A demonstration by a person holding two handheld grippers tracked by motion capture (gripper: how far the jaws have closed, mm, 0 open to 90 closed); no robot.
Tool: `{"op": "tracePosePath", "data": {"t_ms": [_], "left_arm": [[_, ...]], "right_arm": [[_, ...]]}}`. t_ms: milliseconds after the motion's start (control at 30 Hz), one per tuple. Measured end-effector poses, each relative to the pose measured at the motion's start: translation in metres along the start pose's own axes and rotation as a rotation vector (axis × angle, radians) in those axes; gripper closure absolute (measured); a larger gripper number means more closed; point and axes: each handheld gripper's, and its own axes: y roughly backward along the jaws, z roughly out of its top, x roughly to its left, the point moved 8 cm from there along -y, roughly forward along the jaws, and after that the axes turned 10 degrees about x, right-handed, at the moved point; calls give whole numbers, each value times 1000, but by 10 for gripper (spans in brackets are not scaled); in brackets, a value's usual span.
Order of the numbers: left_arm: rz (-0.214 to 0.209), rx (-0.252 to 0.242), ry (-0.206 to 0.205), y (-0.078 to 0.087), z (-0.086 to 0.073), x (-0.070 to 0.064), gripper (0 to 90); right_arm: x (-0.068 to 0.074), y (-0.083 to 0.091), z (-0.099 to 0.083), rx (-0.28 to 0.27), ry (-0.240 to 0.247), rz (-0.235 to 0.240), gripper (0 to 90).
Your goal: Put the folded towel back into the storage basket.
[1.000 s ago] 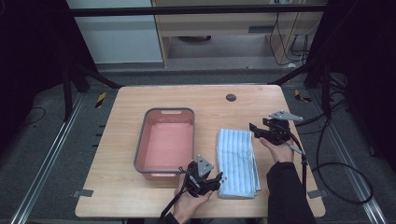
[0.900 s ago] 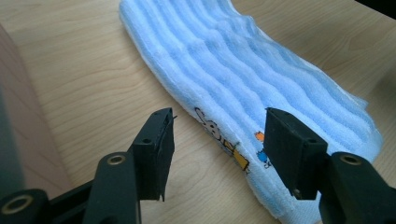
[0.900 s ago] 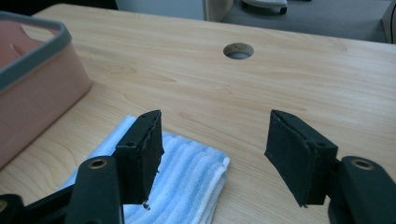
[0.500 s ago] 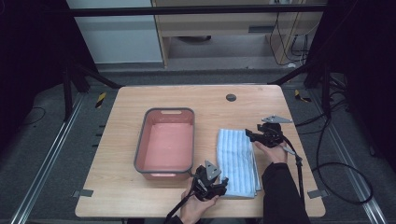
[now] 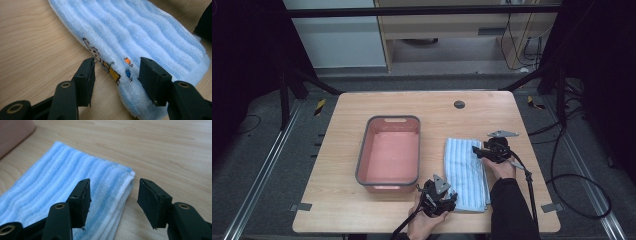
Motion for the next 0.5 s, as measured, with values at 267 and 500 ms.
{"op": "tracePosePath", "data": {"t_ms": [267,500], "left_arm": [[-7,8,18,-3,-1,0,500],[-10,8,13,-4,-1,-4,577]], "right_arm": [[5,-11,-5,33,16,-5,478],[10,-13,-6,37,3,21,622]]}}
